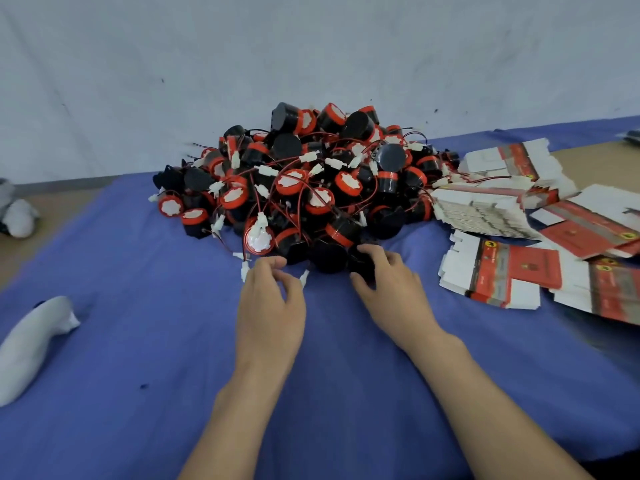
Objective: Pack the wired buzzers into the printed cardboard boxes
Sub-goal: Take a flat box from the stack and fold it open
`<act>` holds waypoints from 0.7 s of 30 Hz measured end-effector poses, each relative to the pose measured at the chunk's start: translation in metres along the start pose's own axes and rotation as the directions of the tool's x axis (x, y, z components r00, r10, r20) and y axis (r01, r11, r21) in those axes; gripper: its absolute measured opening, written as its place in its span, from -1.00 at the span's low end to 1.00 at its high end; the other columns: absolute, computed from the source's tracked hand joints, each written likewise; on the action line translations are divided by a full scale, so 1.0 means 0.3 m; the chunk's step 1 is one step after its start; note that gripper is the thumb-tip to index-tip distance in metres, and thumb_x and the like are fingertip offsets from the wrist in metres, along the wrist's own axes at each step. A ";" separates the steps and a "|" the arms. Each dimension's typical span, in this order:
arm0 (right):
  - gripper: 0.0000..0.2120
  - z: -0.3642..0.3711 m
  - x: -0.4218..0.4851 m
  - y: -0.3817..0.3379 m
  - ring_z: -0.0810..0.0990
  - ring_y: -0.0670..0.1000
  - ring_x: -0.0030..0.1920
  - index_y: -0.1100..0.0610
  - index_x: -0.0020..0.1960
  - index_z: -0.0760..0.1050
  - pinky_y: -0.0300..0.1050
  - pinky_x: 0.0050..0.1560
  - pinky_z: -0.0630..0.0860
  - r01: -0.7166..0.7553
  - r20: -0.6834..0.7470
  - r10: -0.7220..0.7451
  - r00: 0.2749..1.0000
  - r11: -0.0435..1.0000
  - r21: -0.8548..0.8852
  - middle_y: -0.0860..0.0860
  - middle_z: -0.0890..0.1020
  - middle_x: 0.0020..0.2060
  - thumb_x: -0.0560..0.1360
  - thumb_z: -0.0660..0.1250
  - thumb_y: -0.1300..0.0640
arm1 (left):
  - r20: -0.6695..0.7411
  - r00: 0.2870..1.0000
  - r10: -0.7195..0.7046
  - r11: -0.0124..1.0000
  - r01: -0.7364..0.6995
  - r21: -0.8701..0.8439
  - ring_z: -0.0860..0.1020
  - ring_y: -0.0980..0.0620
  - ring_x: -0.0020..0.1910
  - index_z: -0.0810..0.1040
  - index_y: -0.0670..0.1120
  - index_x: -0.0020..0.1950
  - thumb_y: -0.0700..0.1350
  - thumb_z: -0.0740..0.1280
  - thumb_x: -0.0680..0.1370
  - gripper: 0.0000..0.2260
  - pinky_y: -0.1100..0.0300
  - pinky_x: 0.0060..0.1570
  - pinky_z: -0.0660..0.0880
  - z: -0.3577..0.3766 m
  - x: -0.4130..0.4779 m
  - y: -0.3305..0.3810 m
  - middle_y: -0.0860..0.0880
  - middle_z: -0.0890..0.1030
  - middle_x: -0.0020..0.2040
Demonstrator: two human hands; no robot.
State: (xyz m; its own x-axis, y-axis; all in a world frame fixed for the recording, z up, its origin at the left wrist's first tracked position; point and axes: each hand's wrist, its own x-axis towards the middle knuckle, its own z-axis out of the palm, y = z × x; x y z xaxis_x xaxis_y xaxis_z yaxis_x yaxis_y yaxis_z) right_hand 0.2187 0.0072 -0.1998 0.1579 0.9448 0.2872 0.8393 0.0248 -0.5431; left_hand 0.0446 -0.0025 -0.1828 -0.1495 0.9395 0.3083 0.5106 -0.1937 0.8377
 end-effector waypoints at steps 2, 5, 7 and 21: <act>-0.62 -0.011 -0.007 -0.004 0.52 0.13 0.18 -0.06 0.44 0.33 0.07 0.19 0.46 -0.001 -0.007 0.002 1.000 1.000 0.031 0.09 0.49 0.22 0.65 0.23 -0.04 | 0.022 1.000 0.021 1.000 -0.021 0.015 0.52 0.03 0.09 0.42 0.04 0.29 -0.06 0.17 0.65 -0.78 -0.03 0.01 0.55 0.001 -0.017 0.003 0.08 0.53 0.12; -0.64 -0.033 -0.033 -0.011 0.52 0.10 0.10 -0.08 0.41 0.34 0.09 0.14 0.50 -0.012 0.012 0.012 1.000 0.998 0.056 0.04 0.50 0.11 0.66 0.17 -0.15 | 0.058 0.997 0.054 0.998 -0.056 0.032 0.51 0.07 0.12 0.41 0.06 0.30 -0.04 0.17 0.65 -0.77 0.00 0.04 0.55 0.003 -0.041 0.012 0.14 0.51 0.12; -0.60 -0.054 -0.051 -0.010 0.51 0.11 0.12 -0.09 0.43 0.33 0.11 0.11 0.50 -0.019 0.004 0.019 1.000 0.998 0.064 0.01 0.55 0.11 0.66 0.09 -0.21 | 0.072 0.995 0.066 0.997 -0.068 0.026 0.50 0.08 0.12 0.40 0.08 0.29 -0.05 0.18 0.65 -0.78 0.00 0.07 0.54 0.006 -0.049 0.017 0.18 0.49 0.10; -0.46 -0.244 -0.105 0.197 0.31 0.18 0.46 0.03 0.50 0.31 0.10 0.45 0.20 -0.309 -0.017 0.328 0.945 0.869 -0.386 0.10 0.38 0.46 0.64 0.10 -0.25 | 0.136 0.984 0.111 0.994 -0.111 -0.009 0.46 0.18 0.18 0.35 0.20 0.24 -0.06 0.19 0.66 -0.80 0.10 0.06 0.53 0.046 -0.071 0.033 0.27 0.45 0.11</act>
State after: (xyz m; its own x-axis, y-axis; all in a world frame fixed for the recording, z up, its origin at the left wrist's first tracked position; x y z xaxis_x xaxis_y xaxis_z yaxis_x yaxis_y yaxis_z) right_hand 0.3014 -0.0451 -0.1833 0.4331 0.8950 0.1063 0.8817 -0.3962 -0.2564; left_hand 0.0644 -0.0204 -0.1872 0.0250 0.9418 0.3353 0.5167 -0.2993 0.8021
